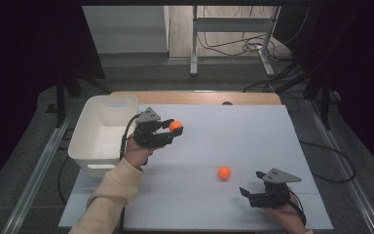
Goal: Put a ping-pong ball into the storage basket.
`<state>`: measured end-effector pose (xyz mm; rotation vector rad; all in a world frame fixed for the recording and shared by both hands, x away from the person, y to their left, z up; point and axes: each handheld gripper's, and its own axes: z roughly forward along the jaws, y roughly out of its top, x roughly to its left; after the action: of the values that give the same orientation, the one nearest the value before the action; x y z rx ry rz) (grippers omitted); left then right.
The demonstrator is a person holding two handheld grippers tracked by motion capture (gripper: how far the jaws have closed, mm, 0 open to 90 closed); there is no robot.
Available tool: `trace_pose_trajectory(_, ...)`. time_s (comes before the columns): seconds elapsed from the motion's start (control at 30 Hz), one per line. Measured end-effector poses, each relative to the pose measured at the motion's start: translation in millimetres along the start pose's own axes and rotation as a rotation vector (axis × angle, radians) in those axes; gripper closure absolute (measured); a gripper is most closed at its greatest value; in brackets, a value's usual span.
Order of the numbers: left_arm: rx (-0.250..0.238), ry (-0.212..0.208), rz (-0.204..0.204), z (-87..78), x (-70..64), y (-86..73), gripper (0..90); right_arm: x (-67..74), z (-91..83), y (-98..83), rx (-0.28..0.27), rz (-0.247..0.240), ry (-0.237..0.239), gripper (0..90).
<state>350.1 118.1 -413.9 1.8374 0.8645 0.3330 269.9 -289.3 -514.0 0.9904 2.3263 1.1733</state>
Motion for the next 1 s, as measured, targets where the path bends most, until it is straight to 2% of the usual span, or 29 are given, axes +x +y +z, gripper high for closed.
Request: trace_pose_trajectory(1.0, -0.087, 0.002, 0.016, -31.3, -1.9, 13.5, 49.9, -0.1, 0.2, 0.0, 0.004, -0.003, -0.001, 12.4)
